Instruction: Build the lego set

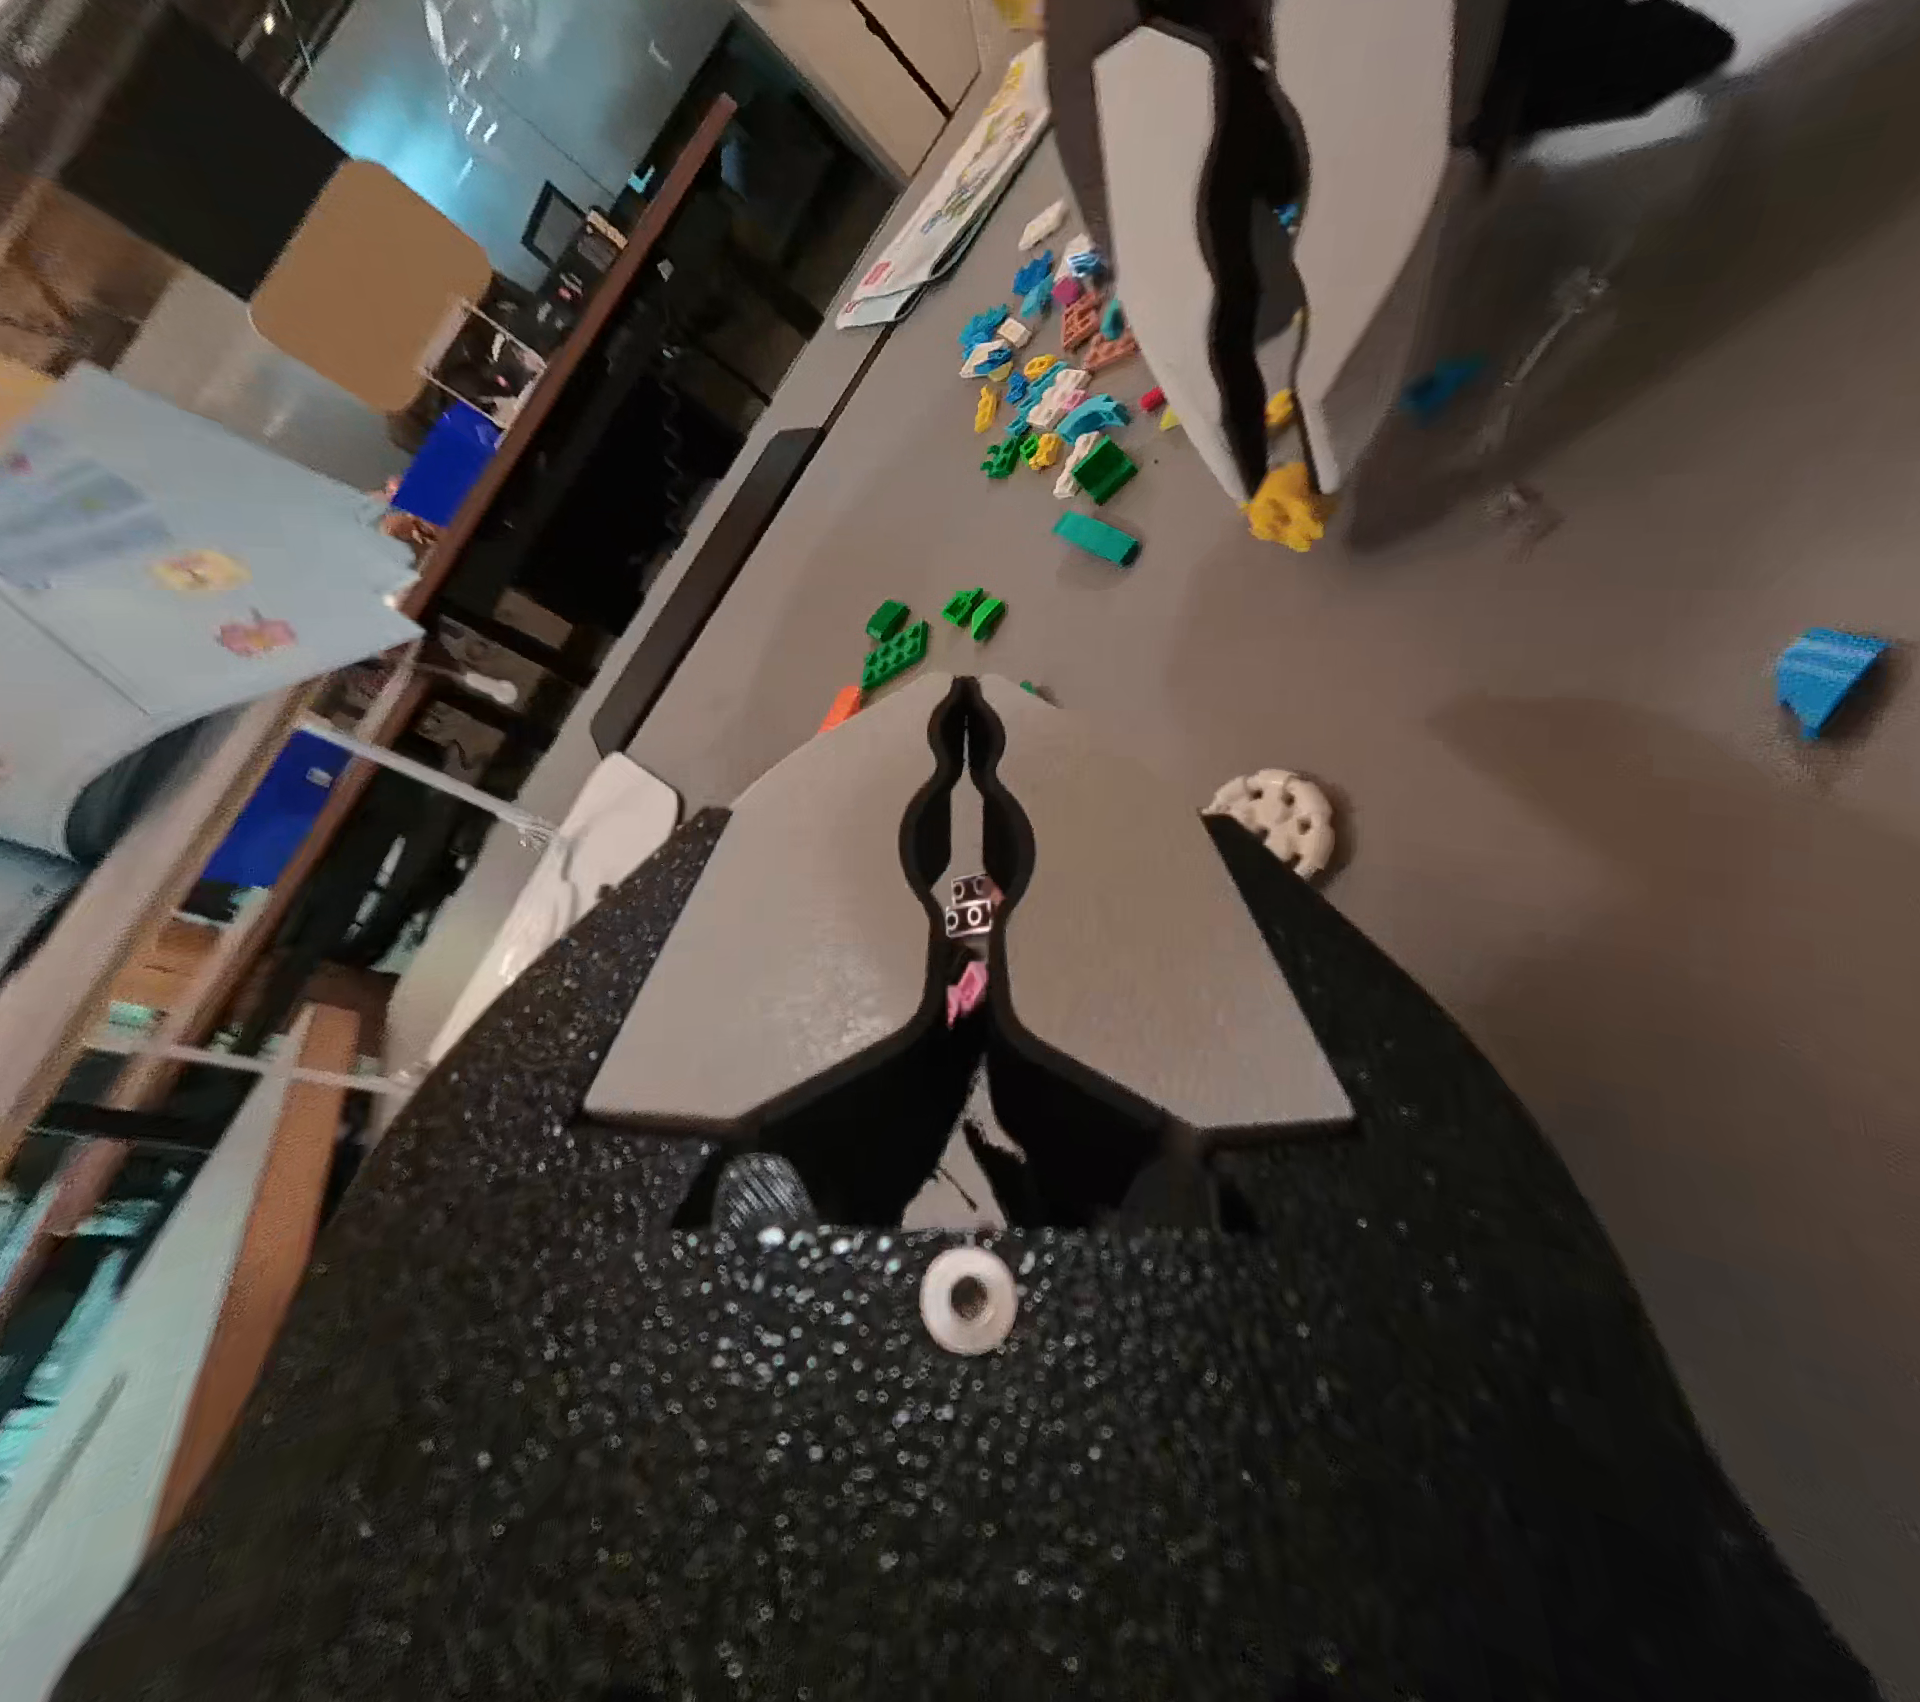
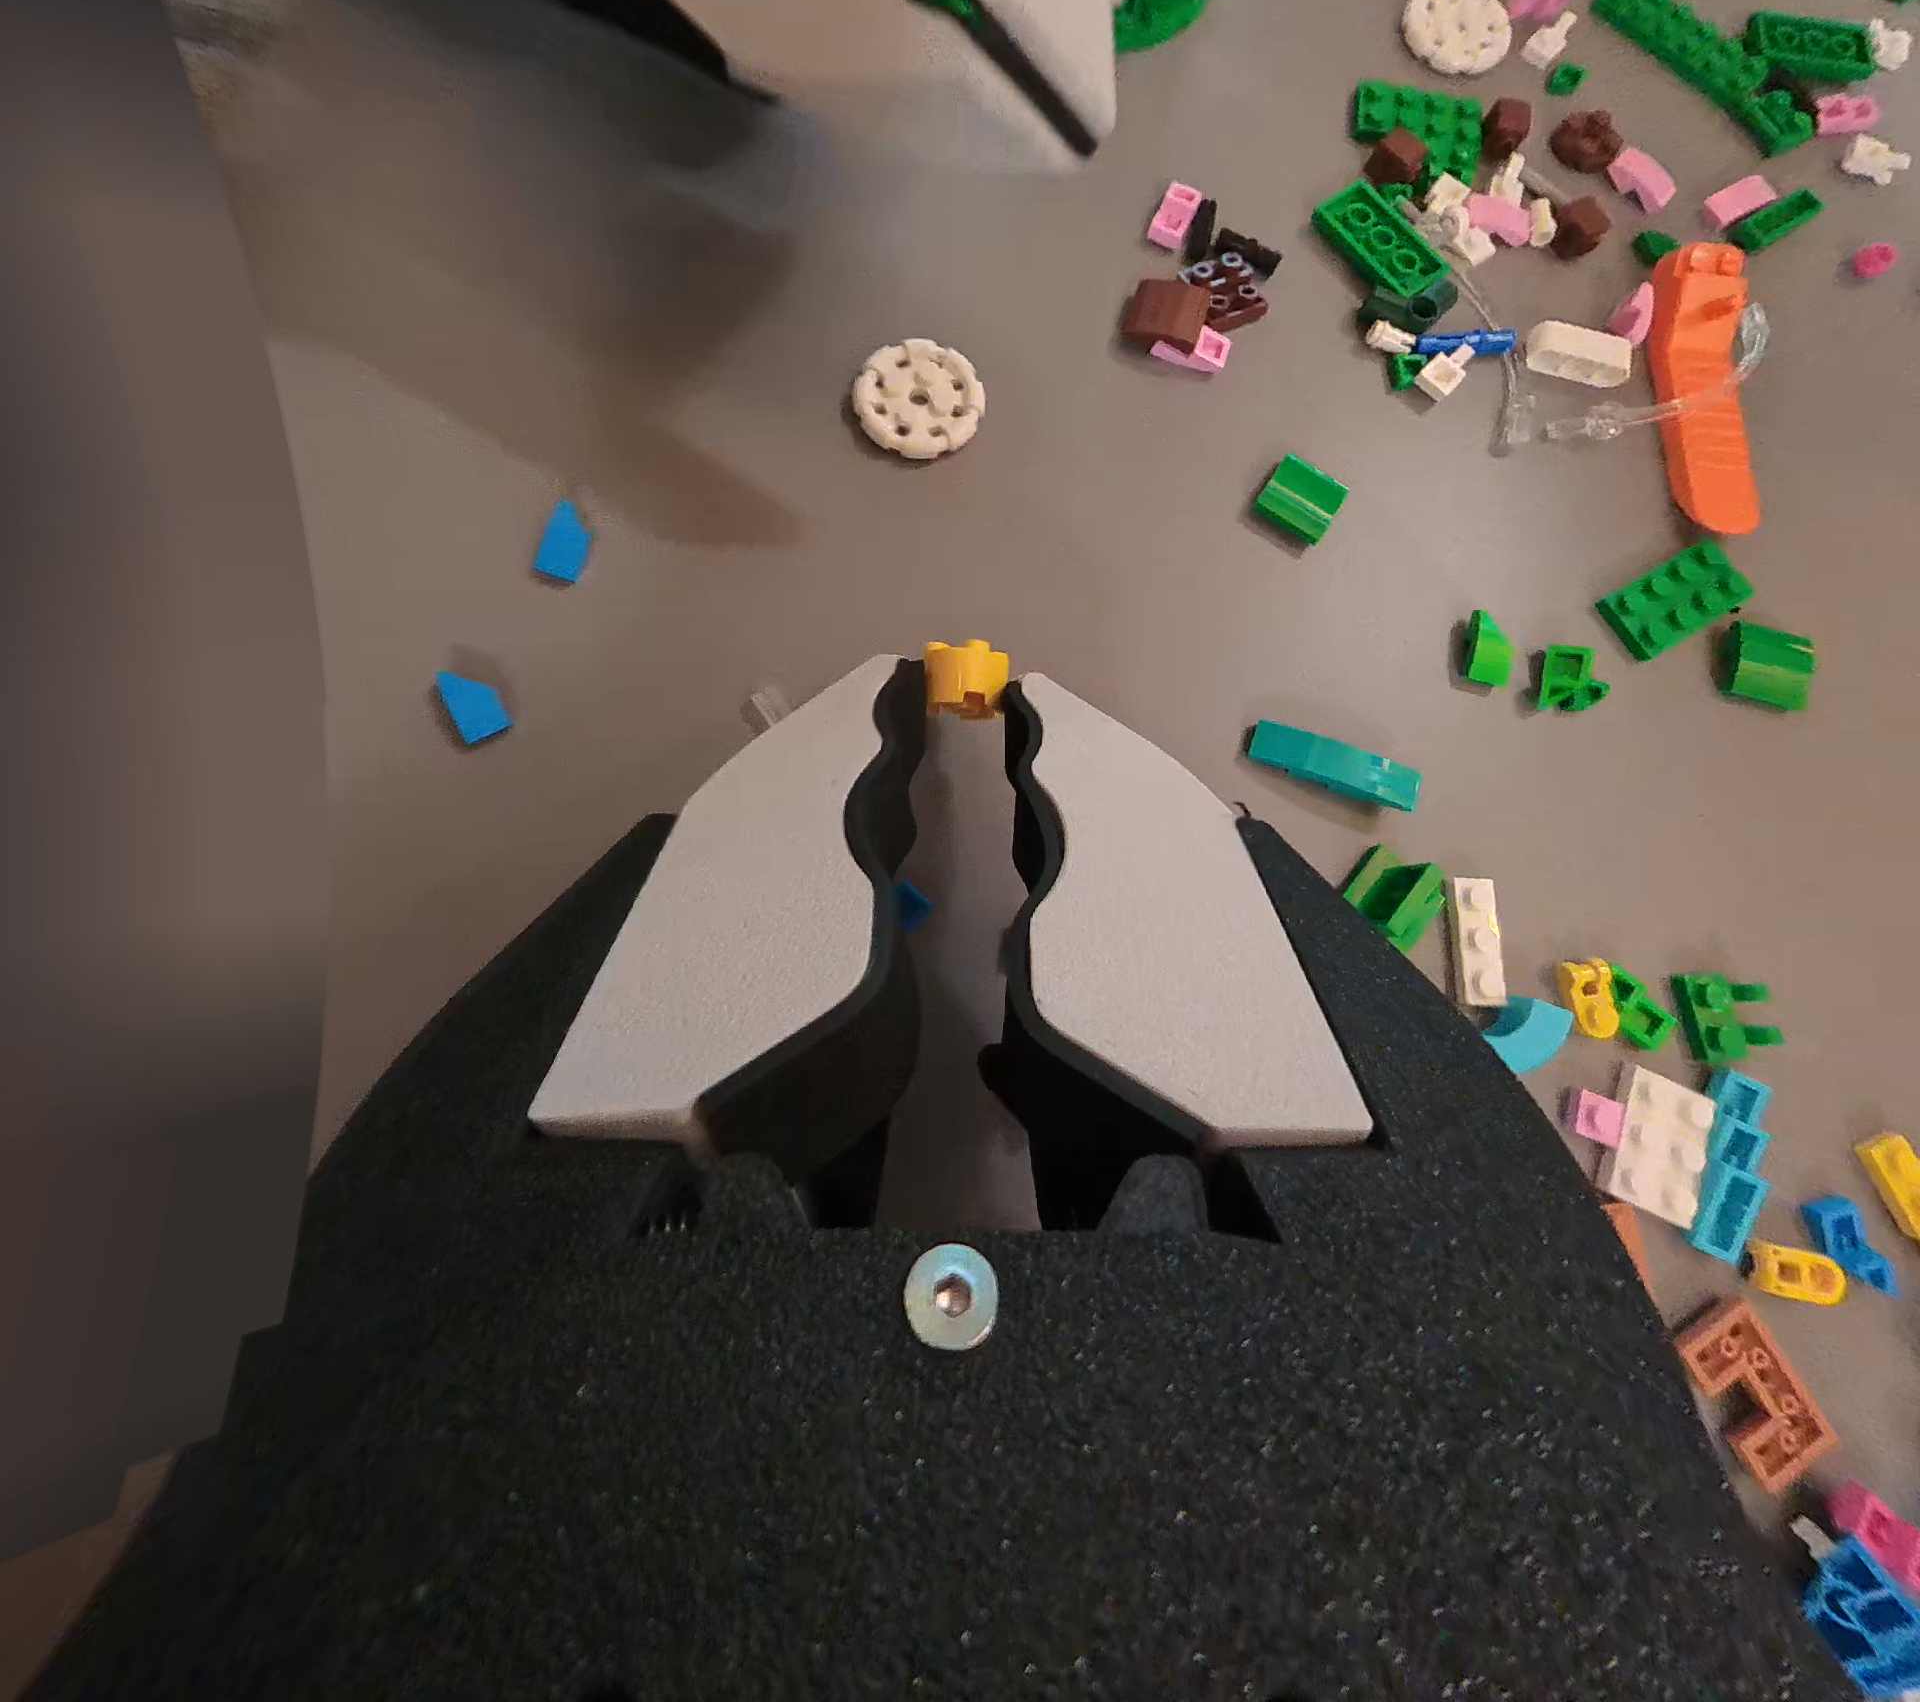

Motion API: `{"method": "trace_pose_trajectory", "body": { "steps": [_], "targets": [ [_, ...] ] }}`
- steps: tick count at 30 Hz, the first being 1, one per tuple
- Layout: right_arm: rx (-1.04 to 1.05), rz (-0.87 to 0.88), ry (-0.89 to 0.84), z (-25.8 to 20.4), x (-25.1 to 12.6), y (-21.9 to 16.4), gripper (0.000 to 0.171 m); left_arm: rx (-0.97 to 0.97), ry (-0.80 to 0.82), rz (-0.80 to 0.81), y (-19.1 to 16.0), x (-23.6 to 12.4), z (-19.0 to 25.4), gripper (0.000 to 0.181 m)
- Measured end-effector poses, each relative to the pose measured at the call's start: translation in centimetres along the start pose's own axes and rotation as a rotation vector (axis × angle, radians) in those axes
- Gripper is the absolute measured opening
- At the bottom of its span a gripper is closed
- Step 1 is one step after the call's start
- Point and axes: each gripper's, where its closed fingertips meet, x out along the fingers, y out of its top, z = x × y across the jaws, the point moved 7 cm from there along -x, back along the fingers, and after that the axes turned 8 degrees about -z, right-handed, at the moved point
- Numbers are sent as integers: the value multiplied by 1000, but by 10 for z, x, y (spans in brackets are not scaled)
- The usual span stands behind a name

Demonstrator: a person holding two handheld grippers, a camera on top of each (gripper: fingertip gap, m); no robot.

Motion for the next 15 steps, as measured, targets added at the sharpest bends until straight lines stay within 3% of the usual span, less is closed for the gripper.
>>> {"method": "trace_pose_trajectory", "body": {
  "steps": [4,9,15],
  "targets": [
    [5,-47,-8,0,10,1,14,-94,-32,24,-3,0,-4,0],
    [18,76,55,-3,11,9,14,-142,-52,47,-2,-1,-4,0],
    [12,15,65,-2,11,-4,15,-176,-70,62,-2,-2,-6,0]
  ]
}}
